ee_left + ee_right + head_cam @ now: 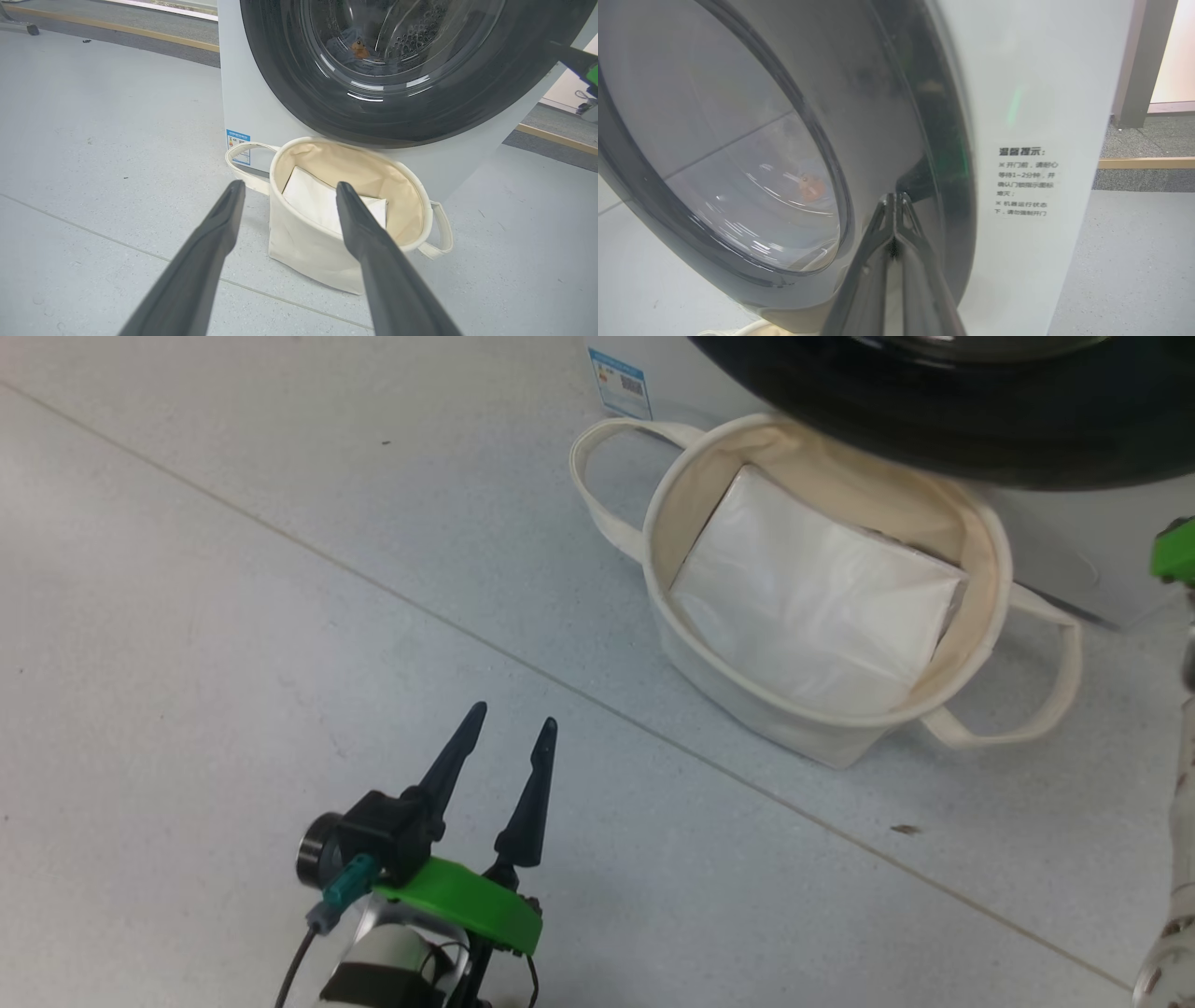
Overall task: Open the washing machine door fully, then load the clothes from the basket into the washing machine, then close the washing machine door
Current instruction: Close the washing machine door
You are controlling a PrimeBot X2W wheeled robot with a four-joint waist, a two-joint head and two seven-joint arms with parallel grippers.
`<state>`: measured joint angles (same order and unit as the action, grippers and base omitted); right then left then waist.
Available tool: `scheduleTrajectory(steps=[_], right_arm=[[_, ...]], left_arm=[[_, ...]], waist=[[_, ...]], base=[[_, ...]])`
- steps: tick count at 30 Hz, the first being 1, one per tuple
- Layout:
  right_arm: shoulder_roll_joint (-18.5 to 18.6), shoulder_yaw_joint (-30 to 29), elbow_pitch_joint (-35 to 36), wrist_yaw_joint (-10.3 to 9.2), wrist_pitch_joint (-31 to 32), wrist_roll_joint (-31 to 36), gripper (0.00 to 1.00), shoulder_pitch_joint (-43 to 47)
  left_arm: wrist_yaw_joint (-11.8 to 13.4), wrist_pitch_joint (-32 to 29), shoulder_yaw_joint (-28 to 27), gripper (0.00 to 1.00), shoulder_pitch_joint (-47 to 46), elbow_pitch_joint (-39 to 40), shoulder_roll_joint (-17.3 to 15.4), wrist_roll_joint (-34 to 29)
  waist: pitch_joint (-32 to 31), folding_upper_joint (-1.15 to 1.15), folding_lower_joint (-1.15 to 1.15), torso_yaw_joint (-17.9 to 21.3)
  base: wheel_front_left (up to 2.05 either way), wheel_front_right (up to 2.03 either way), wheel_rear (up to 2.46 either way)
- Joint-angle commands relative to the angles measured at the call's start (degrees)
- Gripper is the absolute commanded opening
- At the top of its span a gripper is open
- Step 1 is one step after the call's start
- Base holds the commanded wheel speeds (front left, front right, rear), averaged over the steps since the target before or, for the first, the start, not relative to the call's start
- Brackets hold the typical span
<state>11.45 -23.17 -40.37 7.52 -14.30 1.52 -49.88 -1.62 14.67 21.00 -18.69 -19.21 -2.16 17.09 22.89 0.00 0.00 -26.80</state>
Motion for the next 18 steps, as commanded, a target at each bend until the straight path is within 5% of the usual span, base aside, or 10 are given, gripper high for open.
scheduleTrajectory(steps=[1,18], right_arm=[[0.13,-0.05,1.42,-0.03,-0.70,0.43,0.00,-2.86],[0.11,-2.16,3.63,-0.03,-0.70,4.79,0.00,-7.47]], left_arm=[[0.55,0.33,-1.32,1.00,-1.27,1.63,-0.72,0.05],[2.58,0.33,1.75,1.00,-2.79,2.45,-0.72,2.58]], waist=[[1.03,0.00,0.00,-0.45],[3.15,0.00,0.00,-1.22]], base=[[0.00,0.00,0.00],[0.00,0.00,0.00]])
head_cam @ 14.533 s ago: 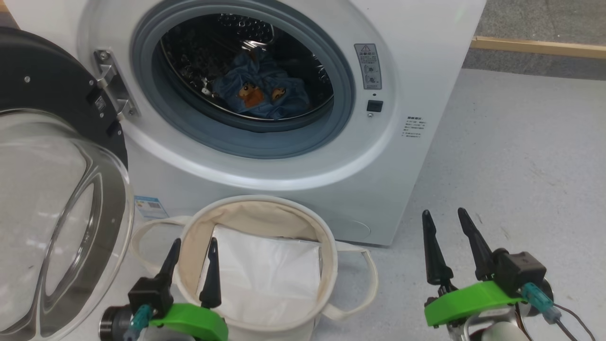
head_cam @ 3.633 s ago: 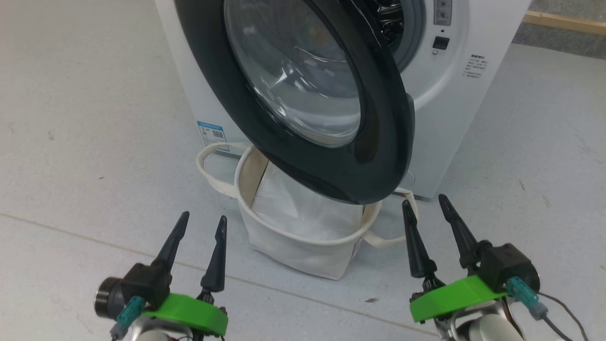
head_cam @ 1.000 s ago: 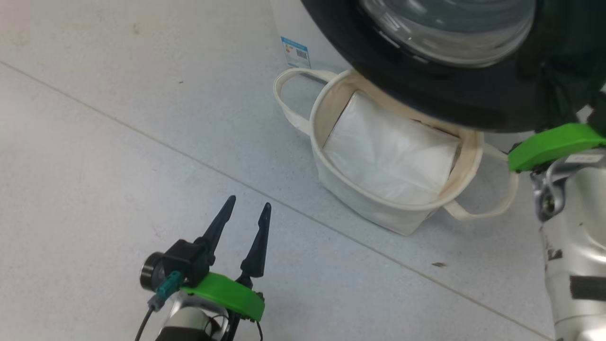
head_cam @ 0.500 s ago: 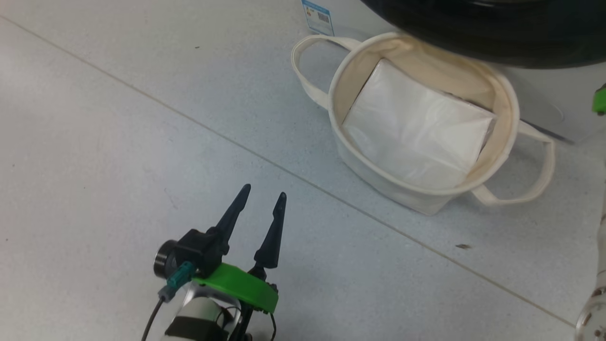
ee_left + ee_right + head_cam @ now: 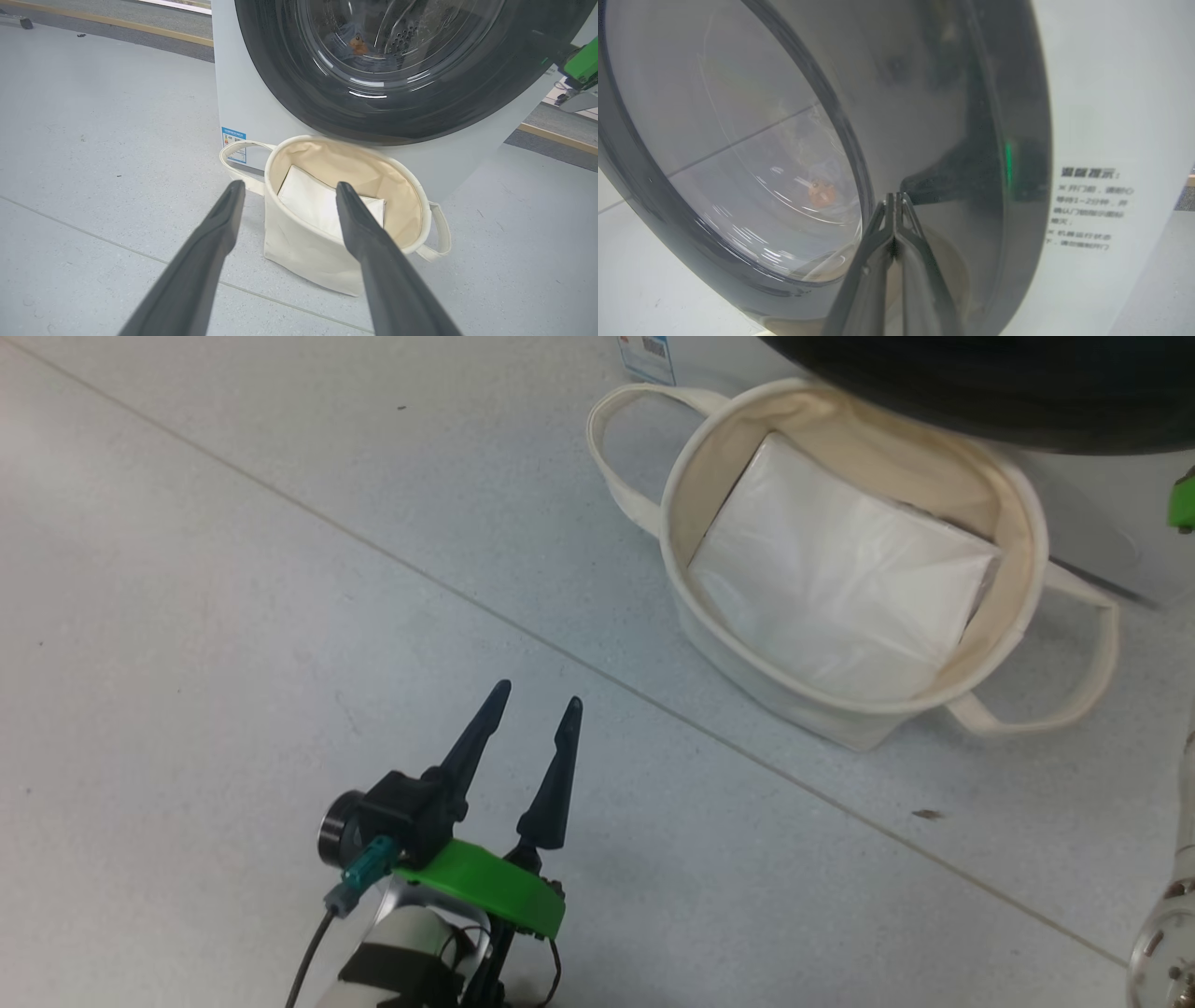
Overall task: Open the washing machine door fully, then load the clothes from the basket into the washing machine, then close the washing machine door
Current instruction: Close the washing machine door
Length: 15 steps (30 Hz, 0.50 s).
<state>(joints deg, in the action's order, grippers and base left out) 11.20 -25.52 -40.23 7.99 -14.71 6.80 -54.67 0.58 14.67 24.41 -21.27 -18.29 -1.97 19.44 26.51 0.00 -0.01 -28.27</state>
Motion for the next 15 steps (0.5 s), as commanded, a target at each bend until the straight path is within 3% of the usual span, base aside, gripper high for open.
scheduleTrajectory(steps=[1,15], right_arm=[[-0.06,0.53,3.65,-0.50,-0.29,-0.70,0.00,-1.95],[-5.54,14.25,9.19,-0.50,-0.29,-9.34,0.00,16.54]], left_arm=[[0.37,0.33,-1.65,1.00,-0.13,1.29,-0.91,0.19],[-2.01,0.33,-6.49,1.00,2.19,-2.42,-0.91,0.03]], waist=[[-0.95,0.00,0.01,0.45],[-12.91,0.00,0.01,8.32]], base=[[0.00,0.00,0.00],[0.00,0.00,0.00]])
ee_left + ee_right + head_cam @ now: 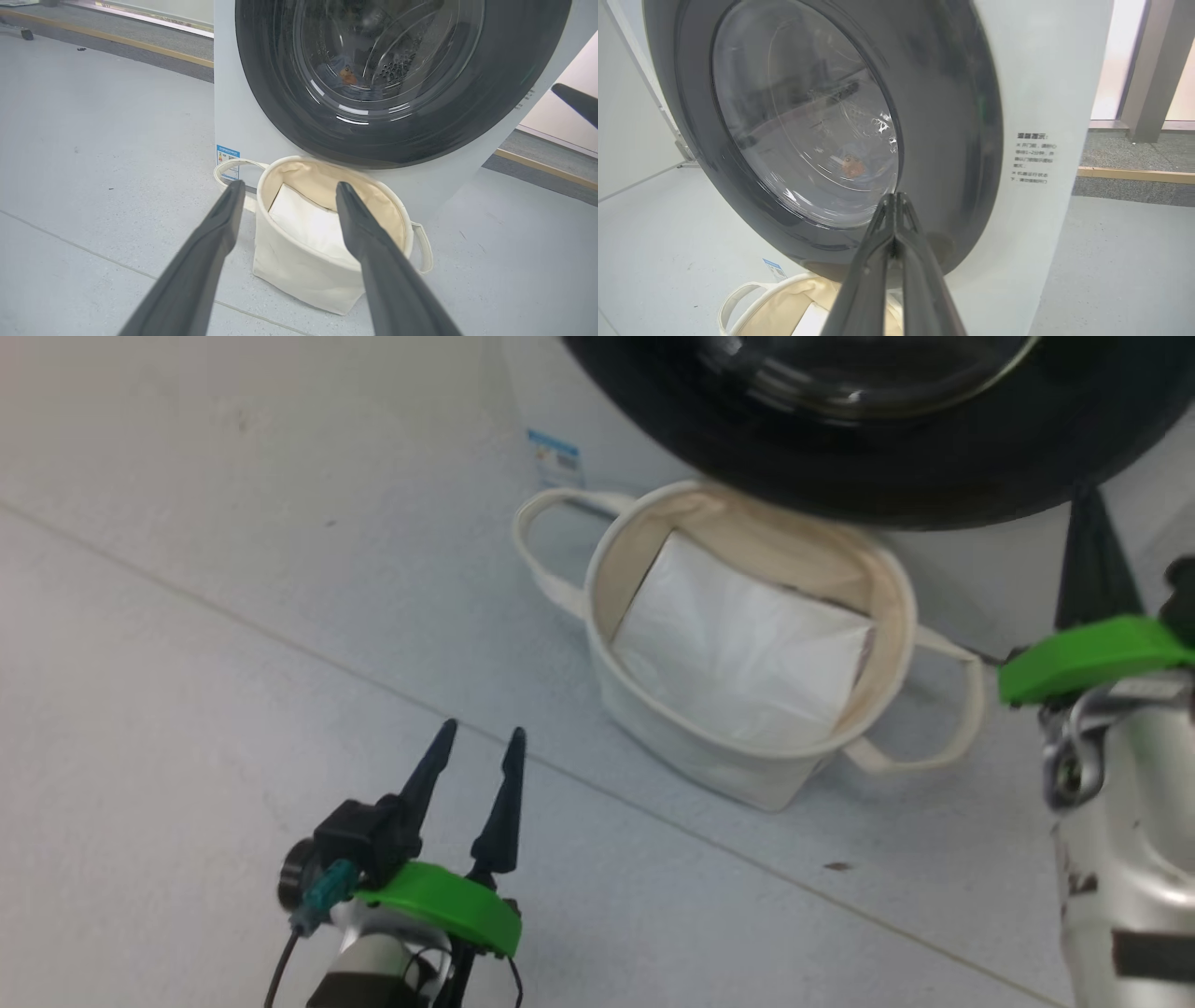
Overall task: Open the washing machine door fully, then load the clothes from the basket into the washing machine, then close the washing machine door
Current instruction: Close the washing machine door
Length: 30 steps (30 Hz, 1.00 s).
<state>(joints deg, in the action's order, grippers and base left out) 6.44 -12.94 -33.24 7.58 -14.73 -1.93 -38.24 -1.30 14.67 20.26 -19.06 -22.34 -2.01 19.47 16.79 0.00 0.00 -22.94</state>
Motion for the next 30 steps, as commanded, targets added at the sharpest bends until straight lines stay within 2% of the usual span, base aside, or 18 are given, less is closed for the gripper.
scheduleTrajectory(steps=[1,8,11,15,23,24,25,26,30], right_arm=[[-1.05,2.56,2.87,-0.09,-0.27,-1.43,0.00,1.74],[-2.57,9.17,11.42,-0.09,-0.27,-6.84,0.00,13.52],[-1.82,11.11,15.79,-0.09,-0.27,-6.38,0.00,18.42],[-2.26,10.19,21.00,-0.09,-0.27,-6.62,0.00,25.31],[-3.22,12.19,27.85,-0.09,-0.27,-5.54,0.00,31.89],[-3.28,12.47,28.31,-0.09,-0.27,-5.23,0.09,32.50],[-3.33,12.59,28.83,-0.09,-0.27,-4.81,0.45,32.95],[-3.39,12.50,29.45,-0.09,-0.27,-4.63,1.00,33.29],[-3.52,11.90,27.19,-0.09,-0.27,-8.40,1.00,34.79]], left_arm=[[-0.36,0.33,-2.84,1.00,0.41,1.38,-0.87,-0.22],[-1.19,0.33,-7.10,1.00,3.17,0.33,-0.96,-1.27],[-1.64,0.33,-8.83,1.00,4.22,1.36,-0.95,-1.90],[-2.24,0.33,-10.44,1.00,5.87,2.05,-1.03,-3.63],[-1.87,0.33,-14.10,1.00,8.95,5.20,-1.84,-6.95],[-2.06,0.33,-14.69,1.00,9.28,5.08,-1.70,-6.12],[-2.21,0.33,-15.17,1.00,9.49,4.91,-1.59,-5.50],[-2.30,0.33,-15.57,1.00,9.59,4.88,-1.51,-5.17],[-2.09,0.33,-16.09,1.00,9.63,4.86,-1.28,-5.77]], waist=[[-4.18,0.00,0.00,3.86],[-9.41,0.00,0.00,9.95],[-10.27,0.00,0.00,12.14],[-11.34,0.00,0.00,14.73],[-11.55,0.00,0.00,19.02],[-11.70,0.00,0.00,19.37],[-11.80,0.00,0.00,19.72],[-11.87,0.00,0.00,20.03],[-12.30,0.00,0.00,20.64]], base=[[0.00,0.00,0.00],[0.00,0.00,0.00],[0.00,0.00,0.00],[0.00,0.00,0.00],[0.00,0.00,0.00],[0.00,0.00,0.00],[0.00,0.00,0.00],[0.00,0.00,0.00],[0.00,0.00,0.00]])
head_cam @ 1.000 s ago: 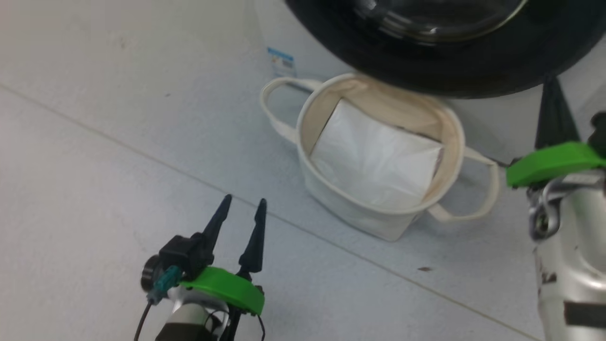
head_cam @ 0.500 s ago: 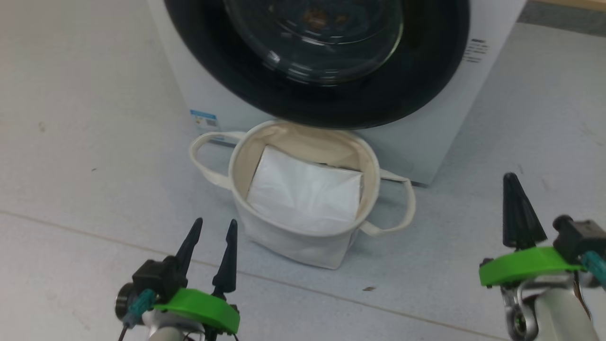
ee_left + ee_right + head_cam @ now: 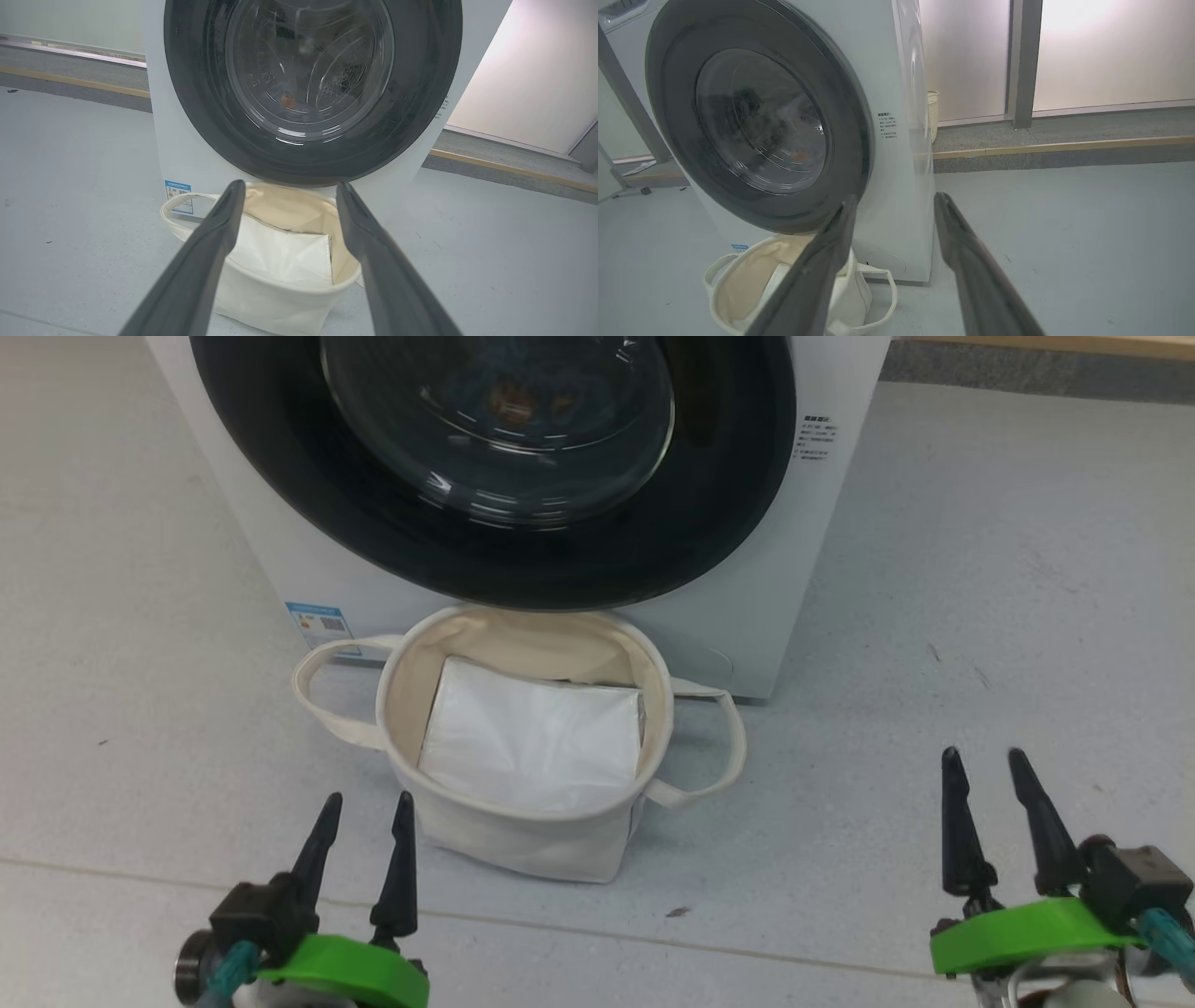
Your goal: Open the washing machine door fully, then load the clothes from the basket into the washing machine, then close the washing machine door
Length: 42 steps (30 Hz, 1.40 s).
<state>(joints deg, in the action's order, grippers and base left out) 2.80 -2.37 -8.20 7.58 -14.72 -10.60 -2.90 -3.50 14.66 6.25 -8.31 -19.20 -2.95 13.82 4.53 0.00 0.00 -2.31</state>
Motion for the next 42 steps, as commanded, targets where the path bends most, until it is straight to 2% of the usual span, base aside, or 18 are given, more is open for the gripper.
scheduleTrajectory(steps=[1,4,6,10,19,24,30,42], right_arm=[[0.12,1.09,1.51,-0.09,-0.28,-0.38,1.00,-0.67],[0.10,1.71,1.05,-0.09,-0.28,0.68,1.00,-1.04],[0.10,1.80,0.95,-0.09,-0.28,0.82,1.00,-1.09],[0.09,2.61,0.87,-0.09,-0.28,0.74,1.00,-0.79],[0.09,2.69,-0.01,-0.09,-0.28,0.03,1.00,0.90],[0.09,3.46,-0.45,-0.09,-0.28,0.21,1.00,1.16],[0.09,4.26,-0.86,-0.09,-0.28,1.25,1.00,1.35],[0.08,4.79,-1.05,-0.09,-0.28,2.47,1.00,1.62]], left_arm=[[0.37,0.34,-1.78,1.00,-1.13,1.79,-0.31,-0.92],[0.80,0.34,-0.69,1.00,-1.12,1.68,-0.21,-2.42],[0.38,0.34,1.13,1.00,-1.30,2.27,-0.51,-4.89],[-0.03,0.34,1.71,1.00,-0.33,3.53,-0.44,-6.01],[-1.60,0.34,2.77,1.00,1.94,3.76,-0.18,-4.82],[0.59,0.34,0.08,1.00,2.17,0.36,-0.04,-0.92],[1.78,0.34,0.39,1.00,1.61,-2.06,0.00,-0.75],[1.59,0.34,0.54,1.00,1.39,-1.75,0.02,-1.47]], waist=[[-0.10,0.00,0.00,0.06],[-0.33,0.00,0.00,-0.06],[-0.64,0.00,0.00,-0.19],[-1.46,0.00,0.00,-0.22],[-3.99,0.00,0.00,-0.37],[-4.56,0.00,0.00,-0.54],[-5.08,0.00,0.00,-0.71],[-4.83,0.00,0.00,-1.38]], base=[[0.00,0.00,0.00],[0.00,0.00,0.00],[0.00,0.00,0.00],[0.00,0.00,0.00],[0.00,0.00,0.00],[0.00,0.00,0.00],[0.00,0.00,0.00],[0.00,0.00,0.00]])
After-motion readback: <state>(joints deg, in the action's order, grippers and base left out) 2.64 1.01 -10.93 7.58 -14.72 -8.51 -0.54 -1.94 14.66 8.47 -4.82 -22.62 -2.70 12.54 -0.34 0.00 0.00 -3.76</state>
